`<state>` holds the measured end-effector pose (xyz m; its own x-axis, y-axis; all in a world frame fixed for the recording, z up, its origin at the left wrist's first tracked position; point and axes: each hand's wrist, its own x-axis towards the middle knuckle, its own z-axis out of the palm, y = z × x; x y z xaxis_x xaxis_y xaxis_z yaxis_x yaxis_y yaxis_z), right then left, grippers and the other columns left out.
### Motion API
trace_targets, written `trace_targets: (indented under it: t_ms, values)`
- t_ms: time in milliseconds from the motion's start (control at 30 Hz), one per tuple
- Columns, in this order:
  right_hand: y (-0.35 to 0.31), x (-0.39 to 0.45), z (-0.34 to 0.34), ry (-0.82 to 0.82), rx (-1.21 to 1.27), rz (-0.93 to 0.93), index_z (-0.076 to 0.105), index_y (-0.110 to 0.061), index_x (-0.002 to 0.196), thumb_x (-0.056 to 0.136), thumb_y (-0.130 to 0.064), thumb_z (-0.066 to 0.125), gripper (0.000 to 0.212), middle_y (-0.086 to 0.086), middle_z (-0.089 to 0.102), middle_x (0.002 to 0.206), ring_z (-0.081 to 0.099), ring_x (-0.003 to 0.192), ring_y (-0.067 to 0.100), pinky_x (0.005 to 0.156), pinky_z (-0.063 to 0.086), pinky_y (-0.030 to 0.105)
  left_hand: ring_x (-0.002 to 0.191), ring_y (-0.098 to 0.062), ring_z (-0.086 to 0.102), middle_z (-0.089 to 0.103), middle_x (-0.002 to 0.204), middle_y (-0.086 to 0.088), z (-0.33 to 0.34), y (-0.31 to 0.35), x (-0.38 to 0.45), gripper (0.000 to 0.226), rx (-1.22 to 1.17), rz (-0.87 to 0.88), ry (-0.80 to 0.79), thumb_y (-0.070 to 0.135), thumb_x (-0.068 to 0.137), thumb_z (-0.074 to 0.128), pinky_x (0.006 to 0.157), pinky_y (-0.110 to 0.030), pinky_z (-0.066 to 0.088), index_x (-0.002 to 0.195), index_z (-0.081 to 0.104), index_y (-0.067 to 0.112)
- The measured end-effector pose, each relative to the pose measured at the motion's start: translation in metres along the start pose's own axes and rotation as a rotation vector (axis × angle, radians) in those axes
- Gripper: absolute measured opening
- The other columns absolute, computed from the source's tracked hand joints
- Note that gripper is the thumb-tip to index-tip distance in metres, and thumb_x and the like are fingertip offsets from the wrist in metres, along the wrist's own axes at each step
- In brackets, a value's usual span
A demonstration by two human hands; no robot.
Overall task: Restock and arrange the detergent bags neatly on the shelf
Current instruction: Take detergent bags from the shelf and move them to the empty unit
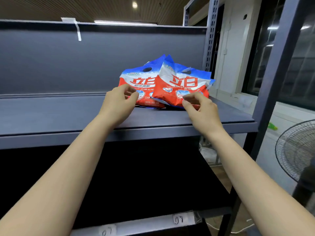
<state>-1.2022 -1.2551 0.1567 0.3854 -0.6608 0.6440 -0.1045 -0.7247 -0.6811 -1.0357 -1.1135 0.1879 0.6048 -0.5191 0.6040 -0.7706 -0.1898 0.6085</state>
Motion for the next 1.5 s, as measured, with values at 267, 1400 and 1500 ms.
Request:
trace_targets:
  t_ms: [267, 1400, 1500]
  values:
    - [-0.016, -0.076, 0.004, -0.152, 0.201, -0.057, 0.065, -0.026, 0.103, 0.091, -0.023, 0.062, 0.013, -0.018, 0.066, 0.1, 0.06, 0.097, -0.002, 0.087, 0.044, 0.01, 0.088, 0.001, 0.056, 0.065, 0.094, 0.012, -0.042, -0.02, -0.094, 0.014, 0.025, 0.018, 0.201, 0.02, 0.092, 0.054, 0.07, 0.004, 0.033, 0.098, 0.066, 0.017]
    - [-0.179, -0.322, 0.343, -0.854, 0.127, -0.099, 0.045, -0.05, 0.117, 0.089, -0.038, 0.058, 0.033, -0.036, 0.05, 0.113, 0.043, 0.113, -0.016, 0.092, 0.037, 0.01, 0.102, -0.003, 0.058, 0.061, 0.101, 0.025, -0.355, -0.335, -0.353, 0.021, 0.369, -0.692, 0.107, 0.038, 0.088, 0.057, 0.09, -0.033, 0.048, 0.108, 0.06, 0.037]
    - [-0.209, -0.338, 0.375, -0.918, 0.127, -0.126, 0.04, -0.056, 0.113, 0.09, -0.04, 0.056, 0.032, -0.039, 0.048, 0.112, 0.042, 0.113, -0.018, 0.087, 0.036, 0.006, 0.104, -0.003, 0.057, 0.062, 0.103, 0.022, -0.39, -0.361, -0.364, 0.022, 0.381, -0.73, 0.123, 0.038, 0.088, 0.056, 0.091, -0.034, 0.049, 0.11, 0.06, 0.036]
